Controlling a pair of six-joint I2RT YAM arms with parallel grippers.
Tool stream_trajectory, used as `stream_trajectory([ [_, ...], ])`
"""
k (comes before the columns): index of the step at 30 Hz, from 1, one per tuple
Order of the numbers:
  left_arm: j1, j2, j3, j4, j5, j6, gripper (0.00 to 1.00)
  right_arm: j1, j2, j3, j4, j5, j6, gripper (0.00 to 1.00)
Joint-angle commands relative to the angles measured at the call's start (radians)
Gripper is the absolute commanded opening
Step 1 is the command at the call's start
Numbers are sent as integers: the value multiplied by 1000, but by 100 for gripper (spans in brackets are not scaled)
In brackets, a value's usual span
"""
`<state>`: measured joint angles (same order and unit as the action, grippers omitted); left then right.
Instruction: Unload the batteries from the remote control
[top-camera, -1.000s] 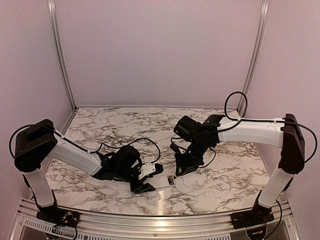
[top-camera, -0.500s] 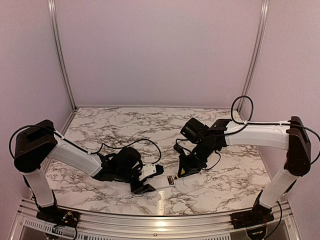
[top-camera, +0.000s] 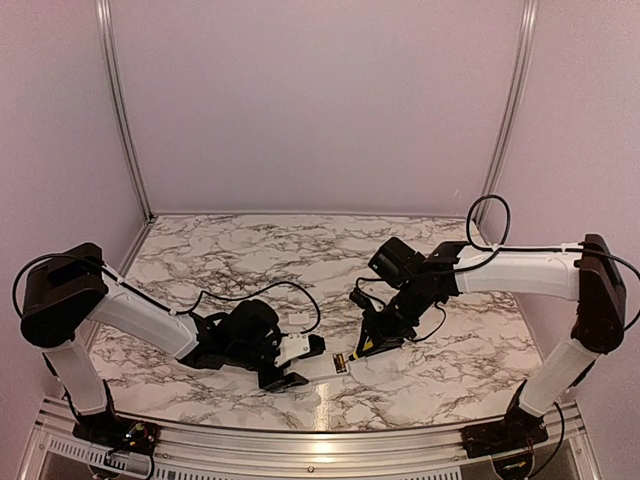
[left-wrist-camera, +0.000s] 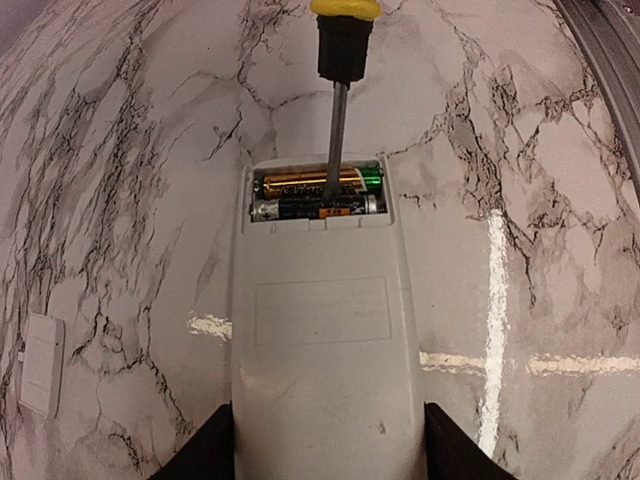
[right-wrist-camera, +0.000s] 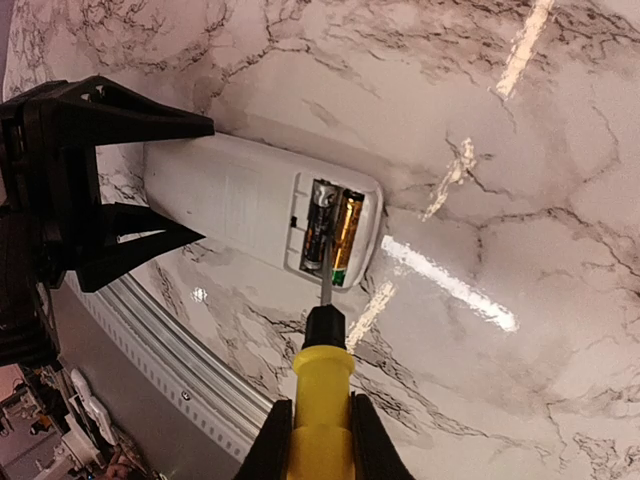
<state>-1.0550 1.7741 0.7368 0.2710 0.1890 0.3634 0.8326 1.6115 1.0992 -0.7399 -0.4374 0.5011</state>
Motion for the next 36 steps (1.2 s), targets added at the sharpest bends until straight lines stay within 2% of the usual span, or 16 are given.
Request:
stream_trajectory([
  [1,-7,-33,-9,121,-43,4,0,8,2,-10,8,-46,-16,0],
  [9,-7,-29,6,161,-19,-94,0,8,11,-7,15,-45,-13,0],
  [13,-7,-36,3,178,-52,-114,0,8,11,-10,20,-45,-9,0],
  [15,-10,-22,13,151,-48,-80,0,8,14,-11,23,-46,-9,0],
  [28,-14,-44,-66,295,-35,13,0,7,19,-19,32,-54,-28,0],
  [36,-14,-72,-130,391,-43,99,0,-20,-24,-57,100,-117,-23,0],
])
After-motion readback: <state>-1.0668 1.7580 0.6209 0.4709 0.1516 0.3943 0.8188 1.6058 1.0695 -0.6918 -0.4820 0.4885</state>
